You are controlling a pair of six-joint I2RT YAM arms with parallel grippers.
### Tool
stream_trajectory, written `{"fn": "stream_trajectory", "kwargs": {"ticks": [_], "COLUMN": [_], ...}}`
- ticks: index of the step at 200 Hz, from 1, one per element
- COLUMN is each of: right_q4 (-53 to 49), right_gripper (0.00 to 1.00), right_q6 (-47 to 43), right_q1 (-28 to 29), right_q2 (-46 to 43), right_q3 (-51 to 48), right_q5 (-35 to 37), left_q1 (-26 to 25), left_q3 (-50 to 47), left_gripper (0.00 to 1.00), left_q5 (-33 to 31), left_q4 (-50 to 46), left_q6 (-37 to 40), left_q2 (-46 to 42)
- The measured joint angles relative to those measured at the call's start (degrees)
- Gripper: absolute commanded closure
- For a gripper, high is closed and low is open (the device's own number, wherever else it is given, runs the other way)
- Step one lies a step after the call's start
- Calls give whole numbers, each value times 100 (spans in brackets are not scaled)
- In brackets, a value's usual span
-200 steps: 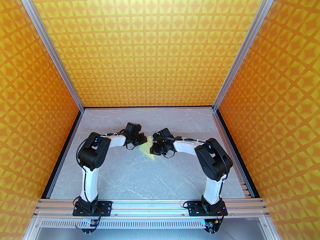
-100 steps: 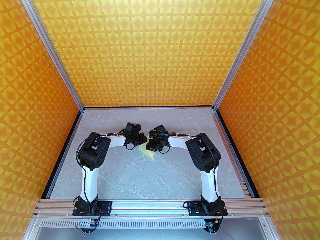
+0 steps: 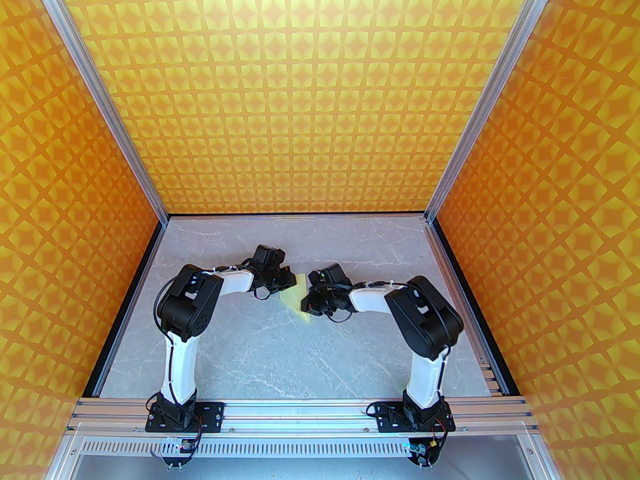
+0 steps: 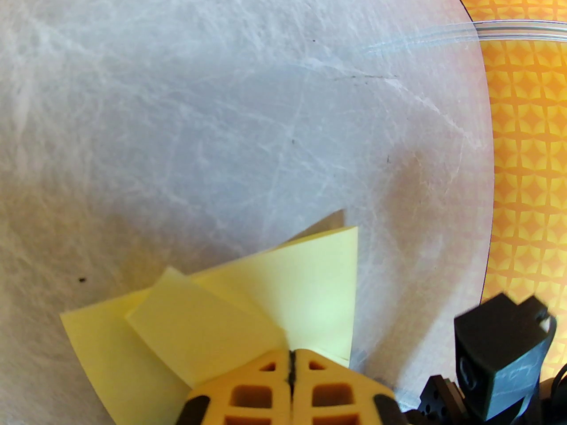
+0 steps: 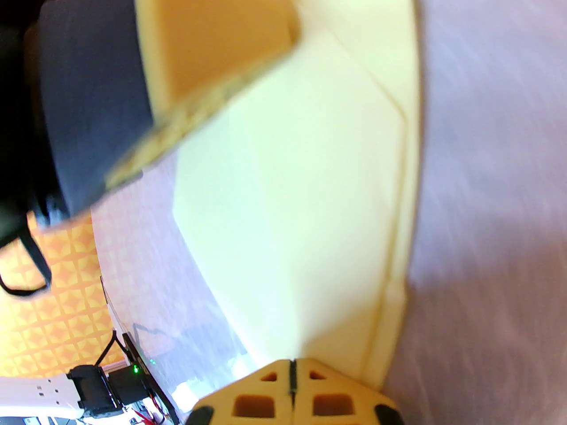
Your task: Fold a paper plane with a square sheet of paper (fold left side to right side)
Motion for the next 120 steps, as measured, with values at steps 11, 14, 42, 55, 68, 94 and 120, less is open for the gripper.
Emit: {"fn": "stream_trajectory", "kwargs": {"ticks": [11, 14, 42, 55, 68, 94, 120], "right_q4": [66, 81, 155, 118, 17, -352, -741], "right_gripper": [100, 100, 100, 100, 100, 100, 100], "right_q6": [26, 39, 83, 83, 79, 9, -59], "right_q1": [0, 0, 0, 0, 7, 15, 15], "right_q2": [-116, -146, -442, -557, -649, -791, -844], "right_q3": [-175, -219, -610, -741, -802, -815, -658], "right_q5": [-2, 0, 4, -2, -4, 20, 79], "left_q1": [0, 0, -4, -7, -7, -11, -11], "left_q3": [9, 11, 20, 28, 33, 37, 37], "left_gripper": [99, 99, 99, 99, 98, 96, 93], "left_q5": [-2, -2, -2, -2, -2, -4, -52], "left_q4": [-15, -15, -28, -44, -57, -61, -170], "left_q6": [2, 2, 17, 22, 24, 44, 46], "left_q2": [2, 4, 7, 7, 7, 0, -63]}}
